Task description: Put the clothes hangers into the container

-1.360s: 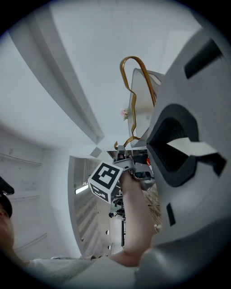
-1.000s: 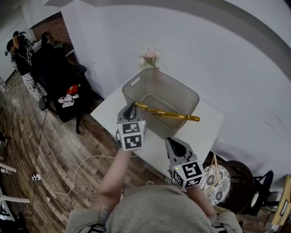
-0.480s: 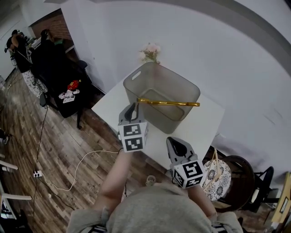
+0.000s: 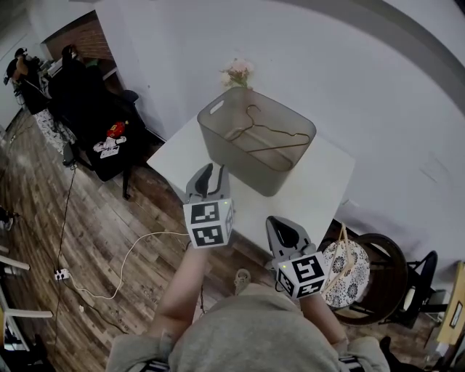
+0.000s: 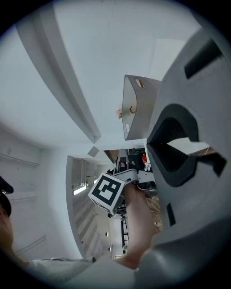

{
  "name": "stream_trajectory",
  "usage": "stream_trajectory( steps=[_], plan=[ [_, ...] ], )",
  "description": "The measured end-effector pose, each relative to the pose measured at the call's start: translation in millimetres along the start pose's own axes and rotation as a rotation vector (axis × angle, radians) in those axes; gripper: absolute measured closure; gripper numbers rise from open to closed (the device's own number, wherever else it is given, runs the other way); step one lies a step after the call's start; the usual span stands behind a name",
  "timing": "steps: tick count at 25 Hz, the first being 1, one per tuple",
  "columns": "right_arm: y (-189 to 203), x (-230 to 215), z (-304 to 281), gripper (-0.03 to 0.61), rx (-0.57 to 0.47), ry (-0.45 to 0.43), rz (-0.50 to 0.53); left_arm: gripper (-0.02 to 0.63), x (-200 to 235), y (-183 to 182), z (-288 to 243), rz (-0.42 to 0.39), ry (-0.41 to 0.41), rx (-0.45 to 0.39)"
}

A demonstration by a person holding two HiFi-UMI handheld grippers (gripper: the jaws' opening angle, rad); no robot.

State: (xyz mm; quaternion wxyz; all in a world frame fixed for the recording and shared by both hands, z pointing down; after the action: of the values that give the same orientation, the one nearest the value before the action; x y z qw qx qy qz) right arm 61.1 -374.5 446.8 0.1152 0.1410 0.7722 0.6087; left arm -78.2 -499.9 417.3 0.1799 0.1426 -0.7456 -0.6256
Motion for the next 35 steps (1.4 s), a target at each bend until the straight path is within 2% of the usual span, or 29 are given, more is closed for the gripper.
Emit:
stream_trajectory(
  steps=[5,11,20,35],
  plan=[
    [3,13,24,0.575,-0.006,0.009,0.003,0.520,-14,6,36,0.008,0.019,-0.007],
    [10,30,59,0.575,-0.016,0.018,0.009,0.522,-31,31,87,0.033,0.025,0.021],
    [23,67,119,0.575,-0.032,0.017,0.014,0.577,-62,64,170,0.035,0.032,0.042],
    [42,122,205,0.575,-0.049,-0.005,0.021,0.600,-97,94,300,0.070,0.041,0.041]
  ],
)
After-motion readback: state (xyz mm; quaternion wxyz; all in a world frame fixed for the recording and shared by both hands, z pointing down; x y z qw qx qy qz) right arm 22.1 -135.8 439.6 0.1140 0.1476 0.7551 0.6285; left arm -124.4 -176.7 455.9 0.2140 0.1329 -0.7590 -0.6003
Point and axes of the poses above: the fingertips, and each gripper's own axes: z backward along the fingers, x to its left, y out of its underside, the point moved 3 cm from there along z, backward along the fingers, and after that the axes turned 10 degrees about y, right-handed, at the moved point
